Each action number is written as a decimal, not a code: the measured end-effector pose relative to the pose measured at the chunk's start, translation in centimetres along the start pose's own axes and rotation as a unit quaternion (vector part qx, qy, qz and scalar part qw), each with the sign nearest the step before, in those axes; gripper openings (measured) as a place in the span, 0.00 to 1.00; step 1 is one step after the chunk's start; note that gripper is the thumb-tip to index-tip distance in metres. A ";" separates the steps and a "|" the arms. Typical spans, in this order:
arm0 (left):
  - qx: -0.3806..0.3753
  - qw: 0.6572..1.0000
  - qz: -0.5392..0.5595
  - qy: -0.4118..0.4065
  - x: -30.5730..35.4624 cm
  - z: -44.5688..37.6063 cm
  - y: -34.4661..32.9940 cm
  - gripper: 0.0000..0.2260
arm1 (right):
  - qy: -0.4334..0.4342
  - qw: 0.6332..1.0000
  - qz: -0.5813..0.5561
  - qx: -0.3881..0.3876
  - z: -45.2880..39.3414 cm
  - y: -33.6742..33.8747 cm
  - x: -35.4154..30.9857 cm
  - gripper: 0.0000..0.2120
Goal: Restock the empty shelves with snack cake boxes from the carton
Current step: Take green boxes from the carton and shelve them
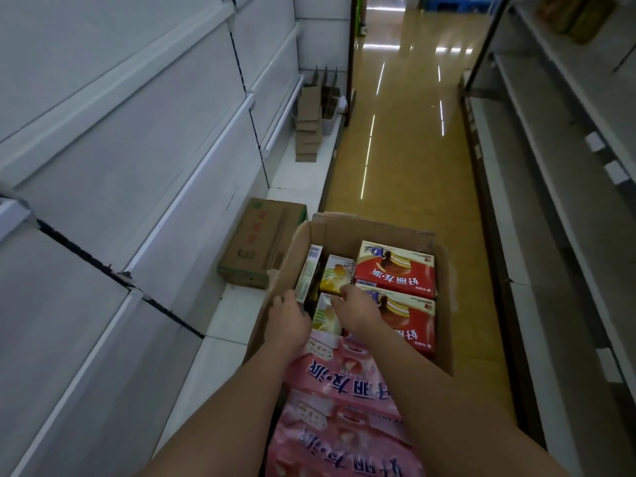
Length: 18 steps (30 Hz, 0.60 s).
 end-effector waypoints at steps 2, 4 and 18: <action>-0.016 1.000 -0.004 0.004 -0.1 -2.0 -0.9 0.18 | -0.017 1.000 0.001 -0.013 -1.9 -1.0 -0.1 0.18; -0.032 0.999 -0.009 0.009 -0.1 -3.7 -1.9 0.19 | -0.030 0.999 -0.013 -0.027 -3.5 -1.9 -0.2 0.15; -0.014 0.997 -0.072 0.024 -0.3 -9.1 -6.9 0.25 | -0.191 0.894 -0.393 -0.095 -9.5 -8.8 -0.3 0.27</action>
Point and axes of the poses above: each hand's wrist, its own z-axis away from the middle knuckle, its own y-axis out of the back of the hand, x = y × z, the point moved 5 cm from there along -z, towards the middle knuckle, and after that the axes turned 1 degree about x, right-handed, at the moved point
